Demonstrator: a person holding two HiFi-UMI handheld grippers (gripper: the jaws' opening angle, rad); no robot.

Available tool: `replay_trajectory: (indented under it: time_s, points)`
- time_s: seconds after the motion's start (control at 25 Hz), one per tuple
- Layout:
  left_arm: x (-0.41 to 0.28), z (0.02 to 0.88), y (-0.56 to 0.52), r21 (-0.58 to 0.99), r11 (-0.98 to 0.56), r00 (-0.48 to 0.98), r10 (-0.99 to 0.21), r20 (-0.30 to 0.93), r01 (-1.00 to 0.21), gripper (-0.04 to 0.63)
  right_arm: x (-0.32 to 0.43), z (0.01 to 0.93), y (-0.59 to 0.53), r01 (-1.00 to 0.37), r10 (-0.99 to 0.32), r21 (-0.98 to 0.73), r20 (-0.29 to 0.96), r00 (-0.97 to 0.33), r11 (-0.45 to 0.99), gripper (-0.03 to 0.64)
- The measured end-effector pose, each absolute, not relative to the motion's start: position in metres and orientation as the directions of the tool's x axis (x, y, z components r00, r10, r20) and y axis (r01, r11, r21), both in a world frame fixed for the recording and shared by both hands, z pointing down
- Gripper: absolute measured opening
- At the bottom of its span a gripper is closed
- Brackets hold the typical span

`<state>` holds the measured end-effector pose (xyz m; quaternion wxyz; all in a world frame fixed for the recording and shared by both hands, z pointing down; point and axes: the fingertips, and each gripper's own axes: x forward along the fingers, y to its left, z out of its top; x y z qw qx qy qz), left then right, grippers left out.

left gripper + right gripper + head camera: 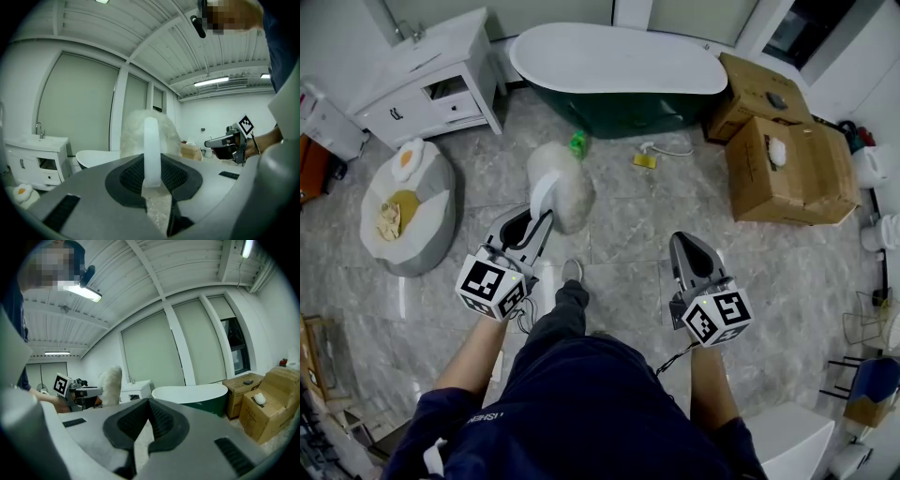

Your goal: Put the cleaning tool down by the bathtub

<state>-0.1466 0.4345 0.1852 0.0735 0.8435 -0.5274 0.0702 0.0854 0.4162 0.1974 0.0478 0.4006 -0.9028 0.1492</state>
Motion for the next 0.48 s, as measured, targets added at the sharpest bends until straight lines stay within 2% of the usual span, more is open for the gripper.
replay_trajectory:
  time_s: [0.48]
  points:
    - [-0.206, 0.196, 0.327, 0.078, -0.455, 0.460, -0.861, 0.217, -0.887, 0.095, 0.028, 0.201, 0.317, -0.765, -0.725, -0.224, 0.246, -0.644, 0.603, 0.005]
